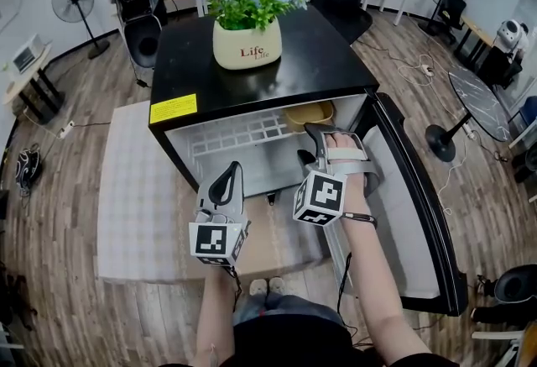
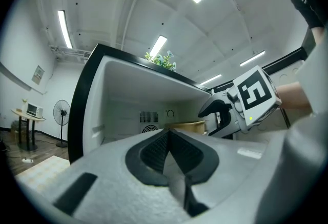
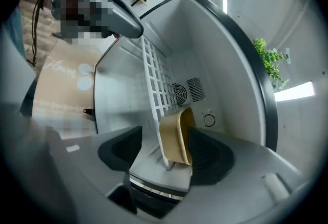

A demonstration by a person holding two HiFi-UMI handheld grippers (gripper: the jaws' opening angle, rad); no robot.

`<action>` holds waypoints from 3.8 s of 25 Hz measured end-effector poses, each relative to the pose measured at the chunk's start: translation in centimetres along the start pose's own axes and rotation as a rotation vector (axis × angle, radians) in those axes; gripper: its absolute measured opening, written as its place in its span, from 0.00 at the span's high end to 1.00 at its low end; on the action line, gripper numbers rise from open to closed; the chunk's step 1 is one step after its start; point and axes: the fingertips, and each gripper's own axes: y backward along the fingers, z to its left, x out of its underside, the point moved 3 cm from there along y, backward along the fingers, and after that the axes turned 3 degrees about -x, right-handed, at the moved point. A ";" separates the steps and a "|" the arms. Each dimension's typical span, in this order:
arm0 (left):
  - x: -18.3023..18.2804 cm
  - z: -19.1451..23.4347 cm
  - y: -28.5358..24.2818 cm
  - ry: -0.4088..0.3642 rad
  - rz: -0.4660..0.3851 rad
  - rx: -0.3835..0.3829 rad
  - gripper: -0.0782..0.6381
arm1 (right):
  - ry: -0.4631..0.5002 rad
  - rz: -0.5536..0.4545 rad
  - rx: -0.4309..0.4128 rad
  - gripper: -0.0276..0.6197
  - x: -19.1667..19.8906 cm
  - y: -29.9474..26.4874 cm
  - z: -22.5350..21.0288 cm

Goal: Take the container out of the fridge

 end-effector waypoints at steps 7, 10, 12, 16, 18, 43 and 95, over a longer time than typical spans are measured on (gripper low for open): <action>0.2 -0.1 0.0 0.000 0.007 0.004 0.88 | 0.068 0.031 -0.018 0.53 0.5 -2.1 -0.4; 0.3 0.2 0.1 -0.001 0.008 -0.001 0.88 | 0.082 0.055 -0.020 0.54 0.8 -2.6 -0.8; 0.2 0.4 0.2 0.000 0.007 -0.005 0.88 | 0.089 0.068 -0.018 0.57 0.7 -2.8 -1.0; 0.3 0.6 0.2 0.002 0.007 -0.006 0.88 | 0.078 0.057 -0.011 0.58 0.7 -2.6 -1.1; 0.4 0.6 0.2 0.002 0.010 -0.007 0.88 | 0.080 0.081 -0.002 0.58 0.8 -2.8 -1.5; 0.4 0.9 0.3 0.008 0.014 -0.010 0.88 | 0.143 0.097 -0.032 0.91 0.0 -2.4 -0.9; -1.3 1.1 5.1 -0.036 0.004 -0.039 0.88 | -1.213 -0.919 0.072 0.92 0.0 10.8 6.2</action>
